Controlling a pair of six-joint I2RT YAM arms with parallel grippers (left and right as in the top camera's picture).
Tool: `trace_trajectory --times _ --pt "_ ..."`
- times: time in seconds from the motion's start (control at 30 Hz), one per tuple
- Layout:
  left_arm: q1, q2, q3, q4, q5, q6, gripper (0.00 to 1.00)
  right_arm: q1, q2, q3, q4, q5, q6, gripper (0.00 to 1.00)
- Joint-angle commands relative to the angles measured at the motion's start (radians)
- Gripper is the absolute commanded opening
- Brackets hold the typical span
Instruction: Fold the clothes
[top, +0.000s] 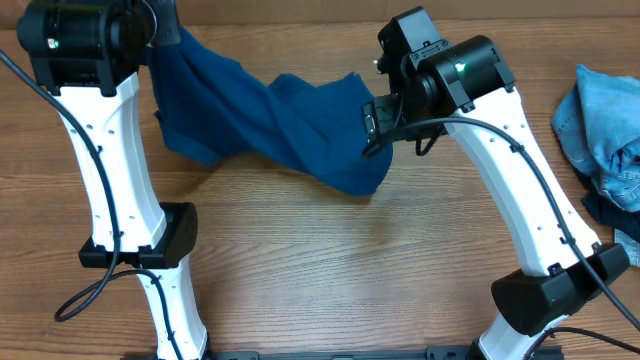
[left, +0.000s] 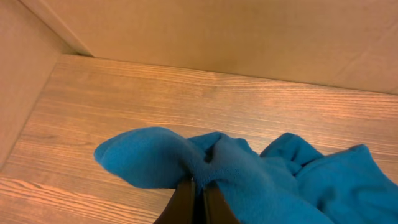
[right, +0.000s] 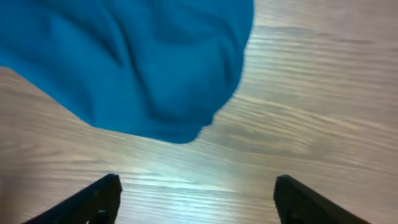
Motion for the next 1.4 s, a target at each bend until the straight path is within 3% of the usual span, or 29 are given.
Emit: trace_trajectory --times 0.0,0.2,0.37,0.47,0.7,0.9,0.93,1.0,1.07,1.13,1.2,1.37 --pt "0.006 -0.032 0.012 0.006 -0.026 -0.010 0.04 -0.003 -0.023 -0.113 0.071 -0.055 0.042 0.91" --pt "0.007 -0.053 0.012 0.006 -0.051 -0.010 0.04 -0.010 -0.010 -0.394 0.255 -0.170 0.029 0.94" --pt "0.007 -0.056 0.012 0.016 -0.052 -0.010 0.04 -0.005 -0.010 -0.484 0.259 -0.311 -0.100 1.00" --pt "0.007 -0.056 0.012 0.029 -0.052 -0.010 0.04 0.005 -0.010 -0.485 0.257 -0.312 -0.127 1.00" --pt "0.007 -0.060 0.012 0.036 -0.051 -0.010 0.04 0.066 0.011 -0.529 0.455 -0.303 -0.128 1.00" --pt "0.007 -0.072 0.012 0.040 -0.047 -0.010 0.05 0.111 0.042 -0.621 0.588 -0.088 -0.063 0.98" --pt "0.007 -0.074 0.012 0.041 -0.047 -0.010 0.05 0.111 0.048 -0.626 0.596 -0.082 -0.063 0.94" --pt "0.007 -0.081 0.012 0.041 -0.047 -0.010 0.05 0.100 0.067 -0.629 0.613 -0.063 -0.063 0.74" --pt "0.007 -0.085 0.012 0.043 -0.047 -0.010 0.04 0.081 0.077 -0.629 0.635 -0.012 -0.055 0.47" --pt "0.007 -0.088 0.012 0.043 -0.047 -0.010 0.04 0.052 0.077 -0.626 0.667 0.089 -0.006 0.29" --pt "0.007 -0.089 0.012 0.043 -0.047 -0.010 0.04 0.026 0.075 -0.604 0.681 0.135 -0.007 0.16" --pt "0.007 -0.088 0.012 0.067 -0.052 -0.010 0.04 -0.042 0.067 -0.438 0.679 0.261 -0.105 0.07"
